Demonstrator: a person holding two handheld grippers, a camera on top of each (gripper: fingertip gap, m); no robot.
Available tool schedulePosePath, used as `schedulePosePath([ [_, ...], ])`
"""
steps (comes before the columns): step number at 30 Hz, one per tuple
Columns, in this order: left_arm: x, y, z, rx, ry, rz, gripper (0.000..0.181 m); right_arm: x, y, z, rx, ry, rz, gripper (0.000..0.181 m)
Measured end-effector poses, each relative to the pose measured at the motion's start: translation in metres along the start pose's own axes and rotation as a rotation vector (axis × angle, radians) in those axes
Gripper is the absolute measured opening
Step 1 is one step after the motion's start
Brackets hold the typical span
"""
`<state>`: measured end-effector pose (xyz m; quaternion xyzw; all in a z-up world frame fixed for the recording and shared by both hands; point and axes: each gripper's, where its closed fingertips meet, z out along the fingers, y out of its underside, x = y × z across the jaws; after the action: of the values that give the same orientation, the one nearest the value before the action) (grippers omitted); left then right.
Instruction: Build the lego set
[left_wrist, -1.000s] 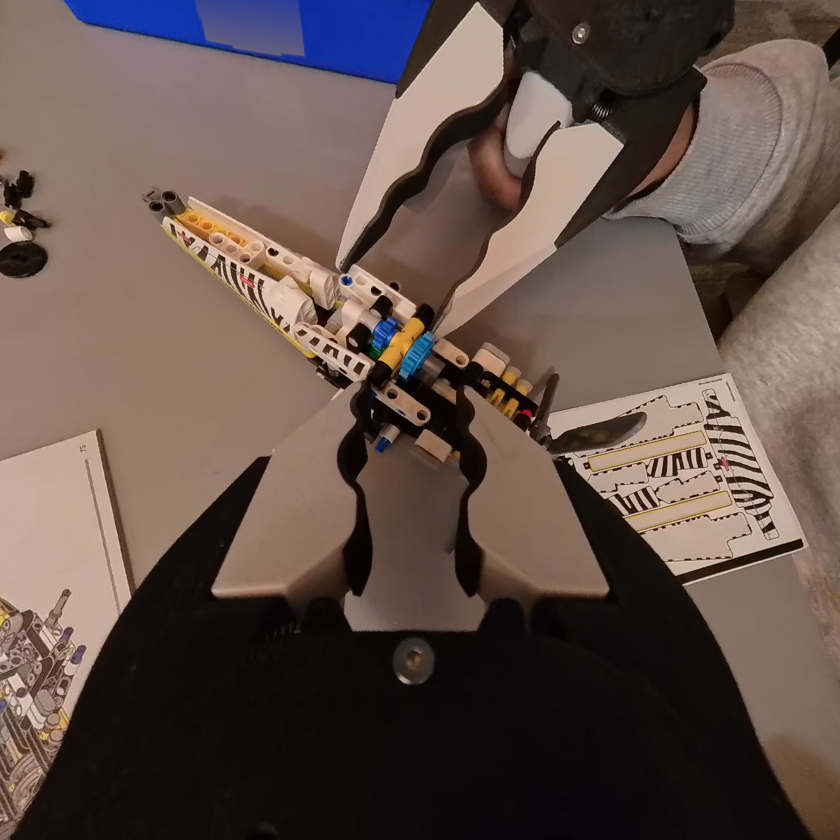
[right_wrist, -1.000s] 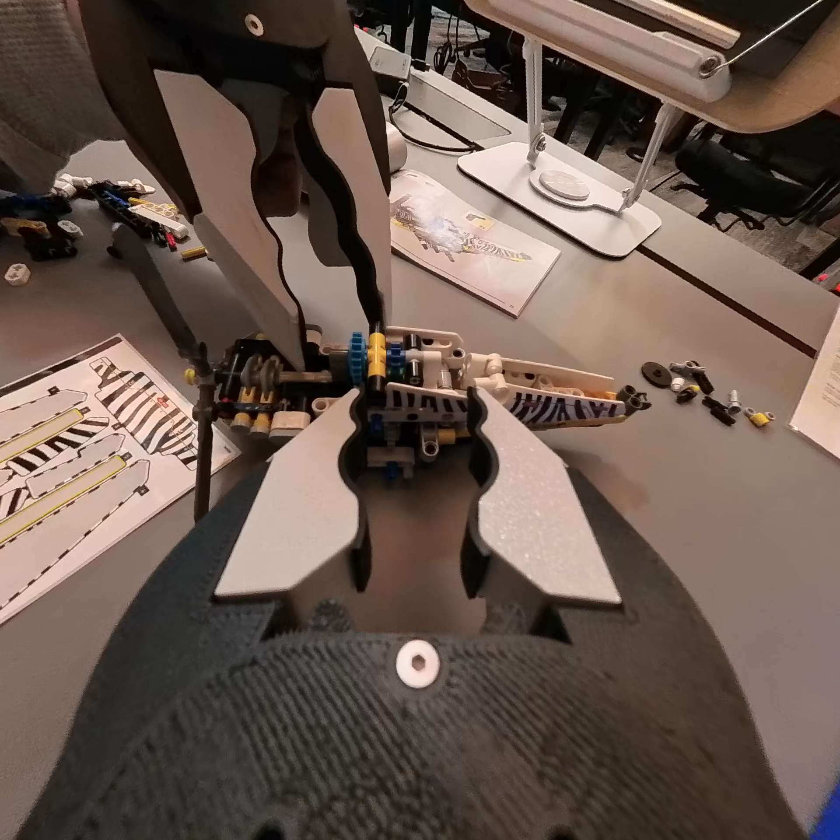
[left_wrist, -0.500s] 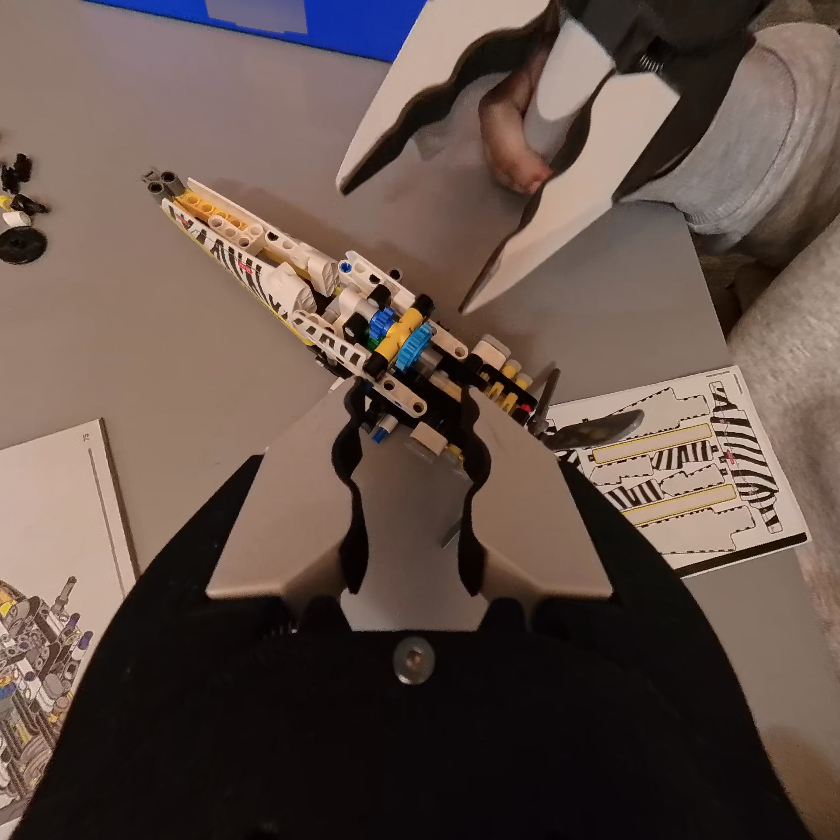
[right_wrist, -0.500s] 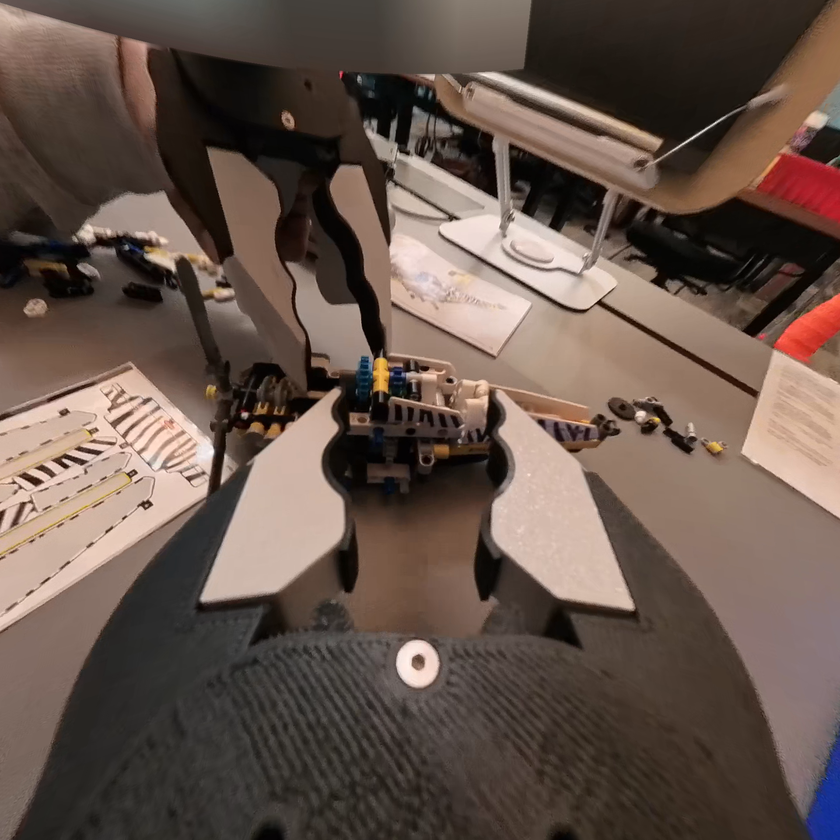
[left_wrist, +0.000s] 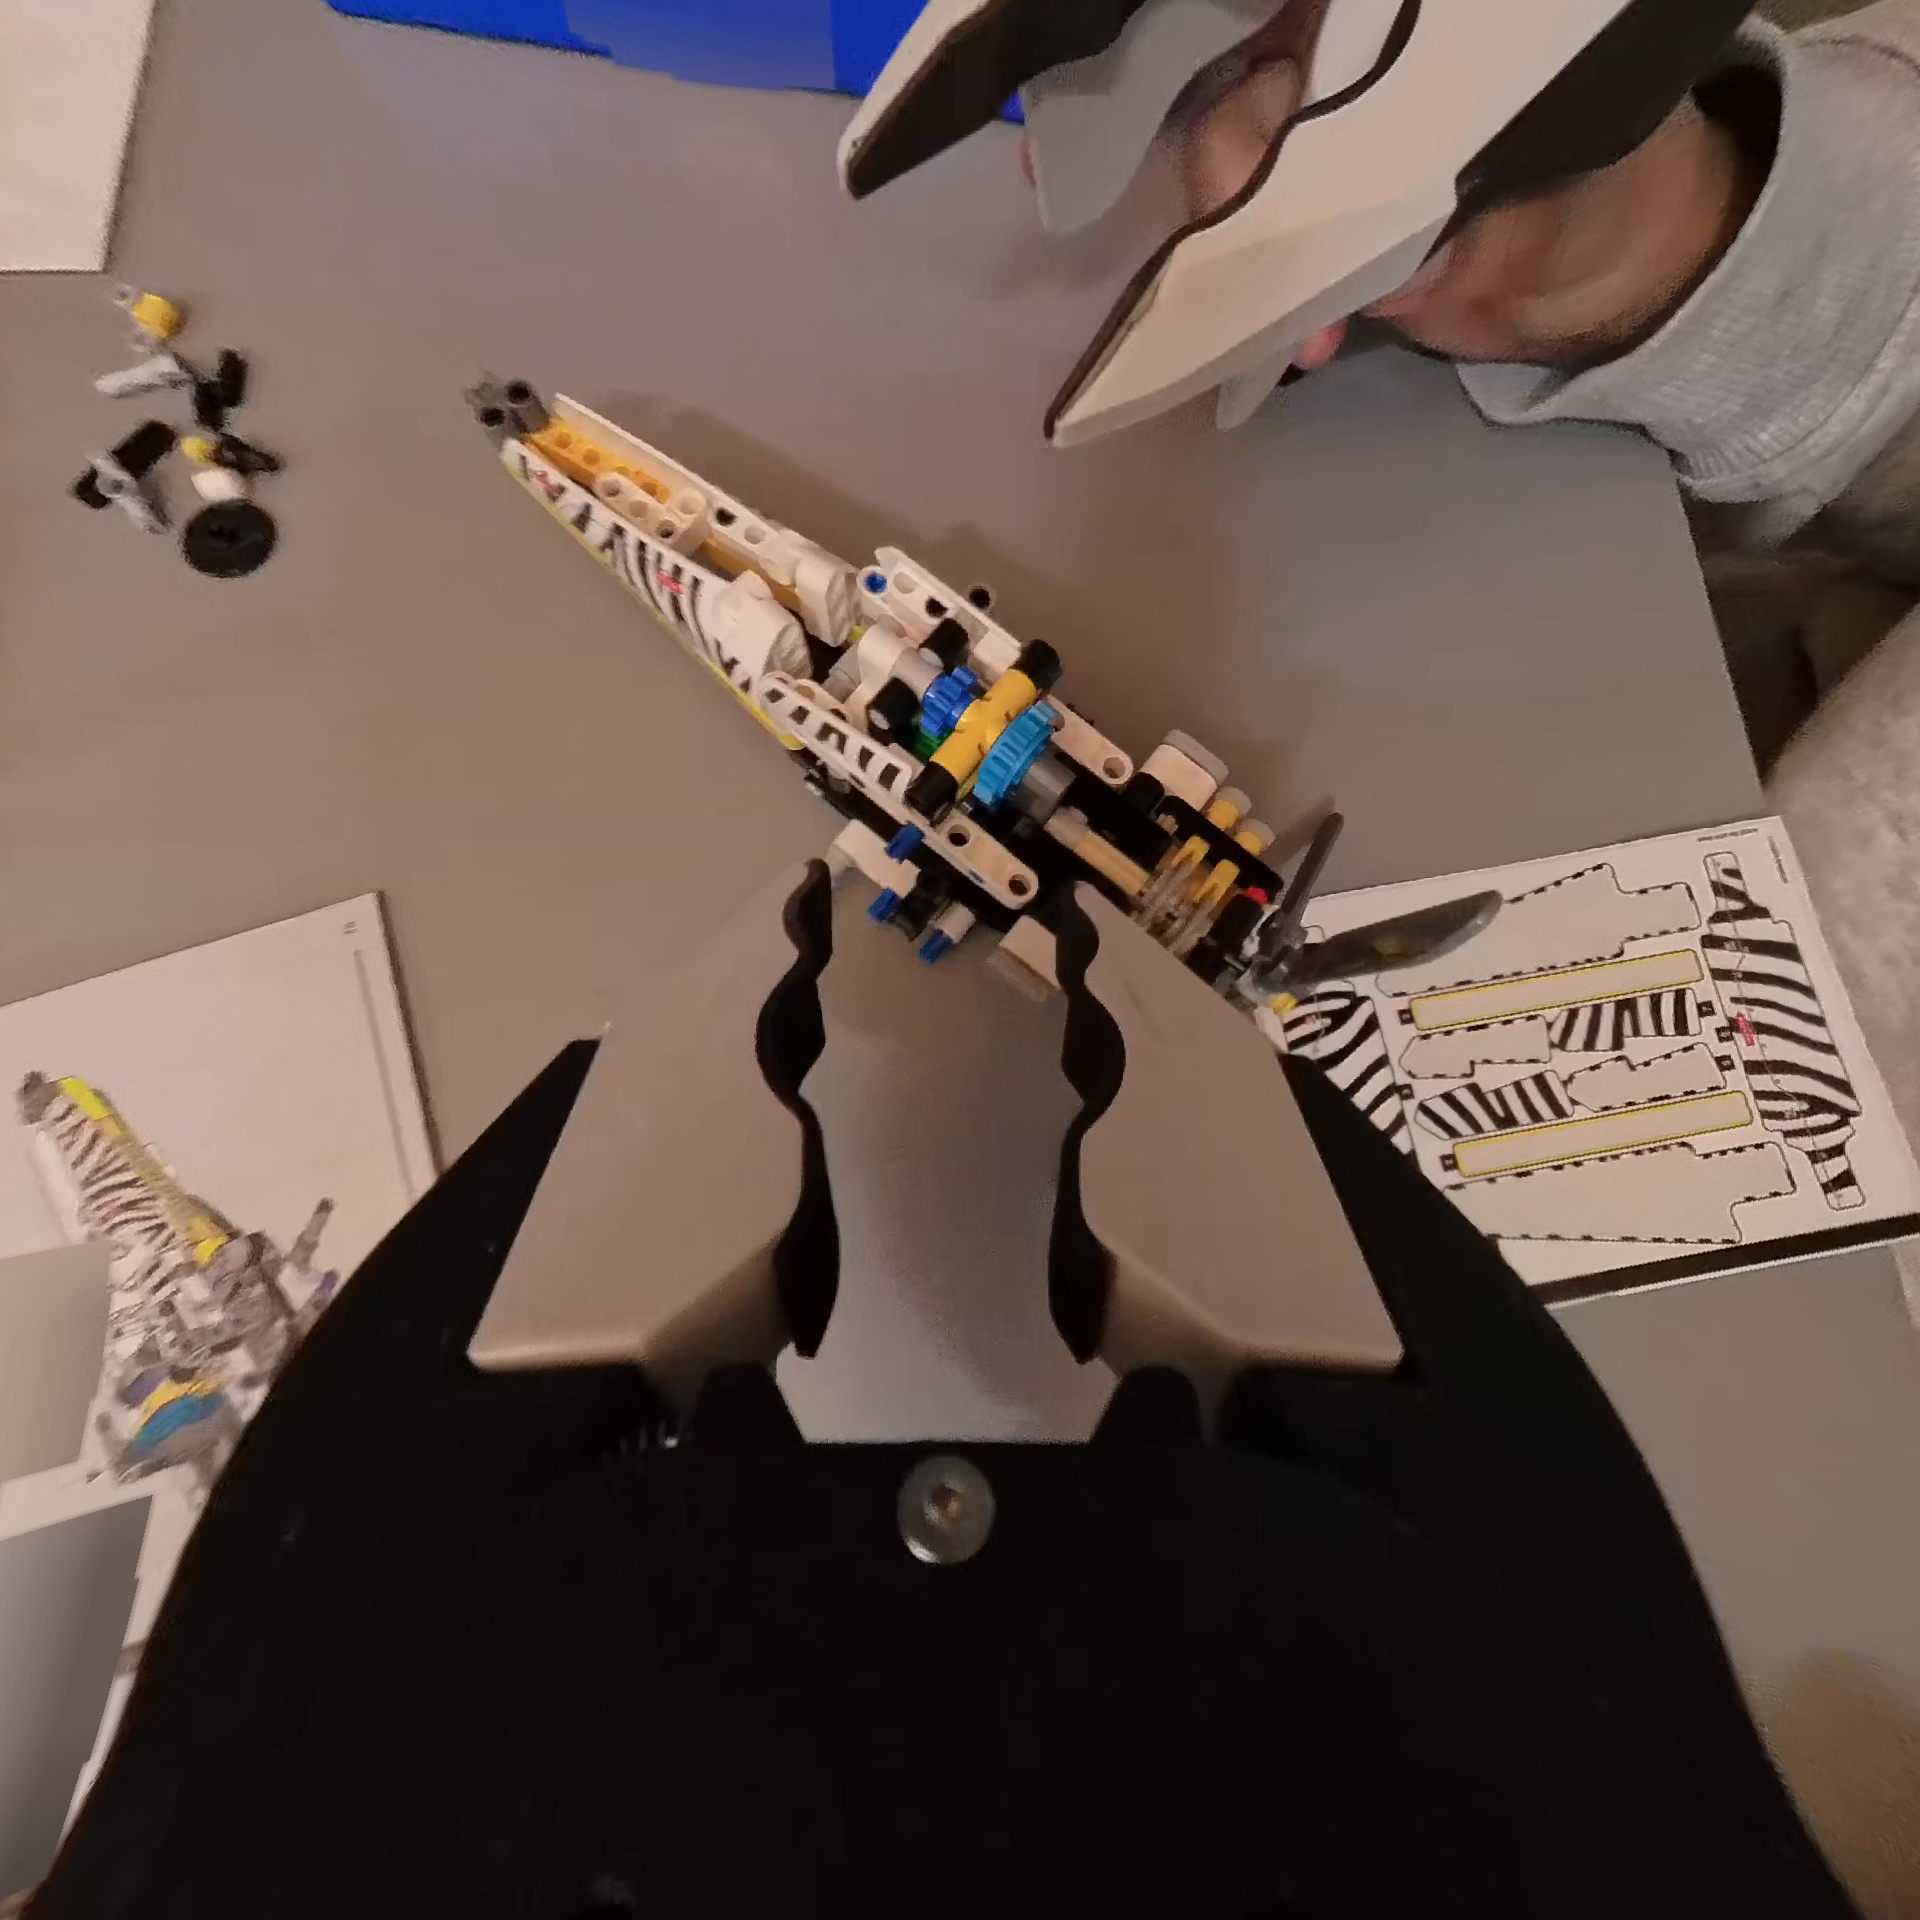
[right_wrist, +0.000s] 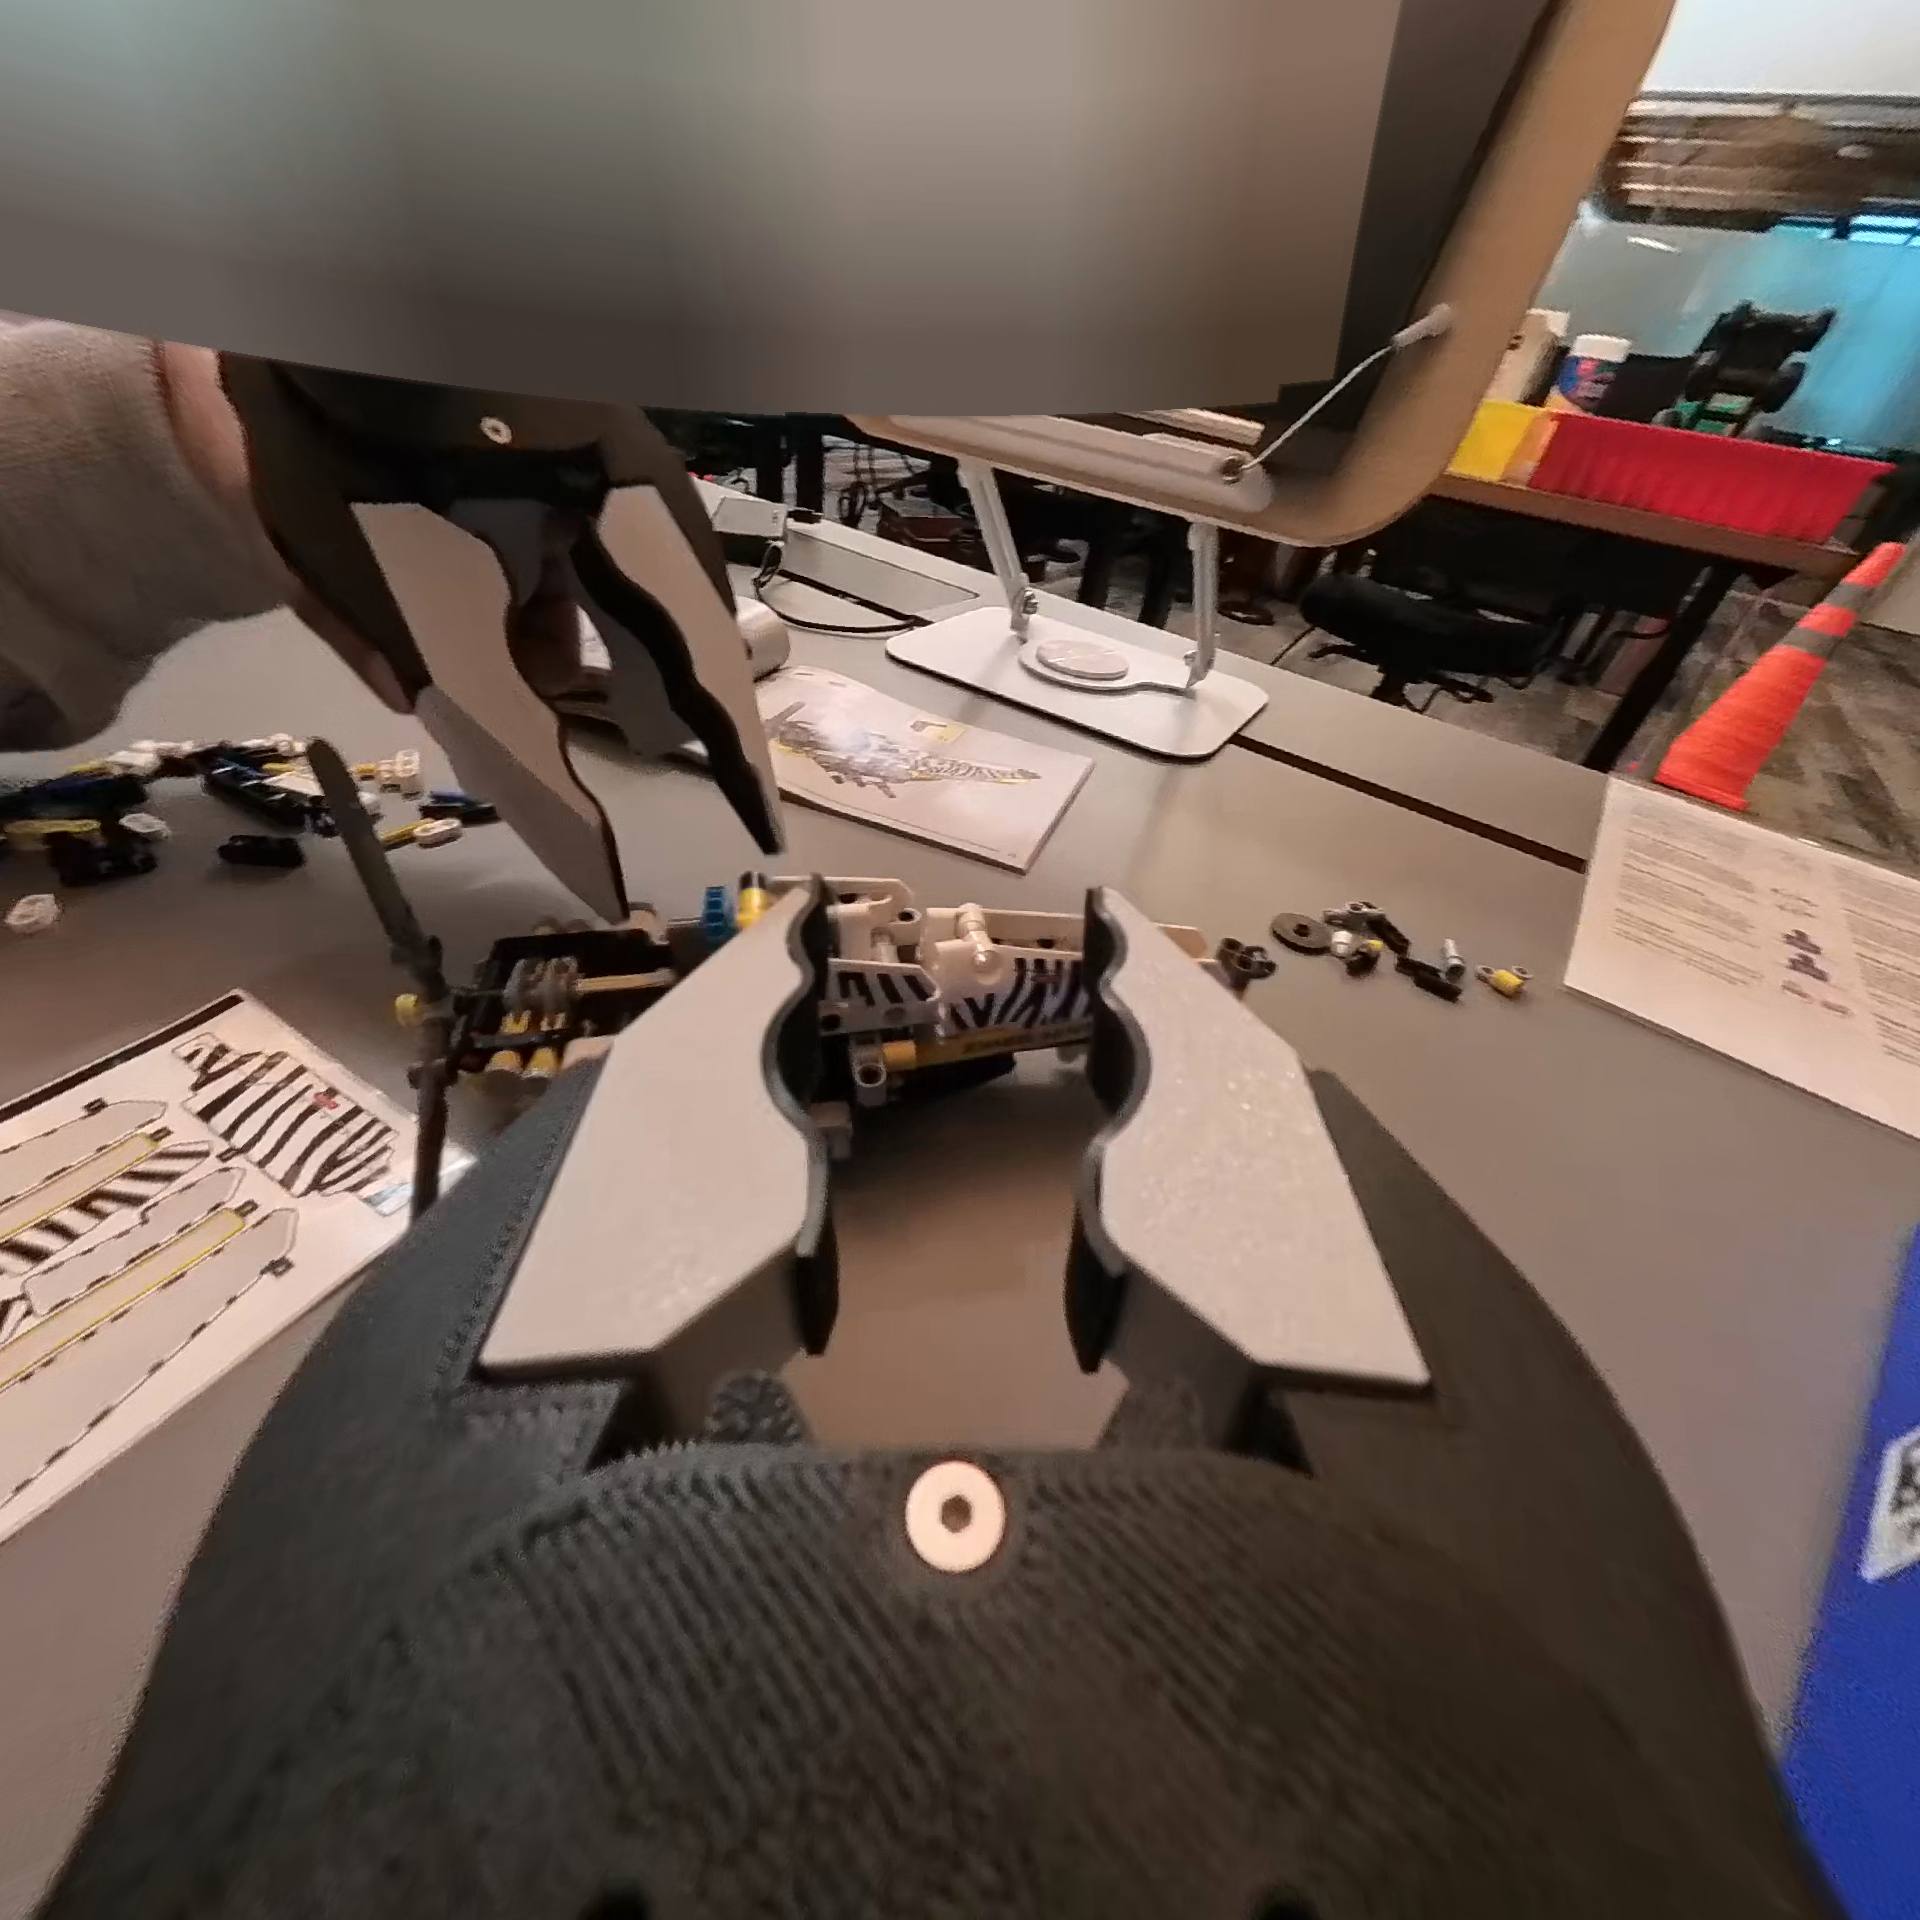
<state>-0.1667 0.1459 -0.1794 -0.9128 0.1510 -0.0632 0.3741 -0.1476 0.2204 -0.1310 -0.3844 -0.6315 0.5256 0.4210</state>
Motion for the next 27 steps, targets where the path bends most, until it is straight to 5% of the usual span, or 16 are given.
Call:
schedulePosePath([
  [11,-0.038,-0.021,-0.034,0.311,-0.434,-0.231,0.044,0.019,-0.004,-0.009,0.045,0.112,-0.008,0.038],
  [19,-0.023,-0.028,-0.068,0.788,-0.234,-0.661,0.038,0.016,-0.004,-0.009,0.040,0.112,-0.036,0.038],
  [27,-0.023,-0.028,-0.076,0.867,-0.124,-0.745,0.038,0.012,0.001,-0.004,-0.002,0.120,-0.085,0.030],
])
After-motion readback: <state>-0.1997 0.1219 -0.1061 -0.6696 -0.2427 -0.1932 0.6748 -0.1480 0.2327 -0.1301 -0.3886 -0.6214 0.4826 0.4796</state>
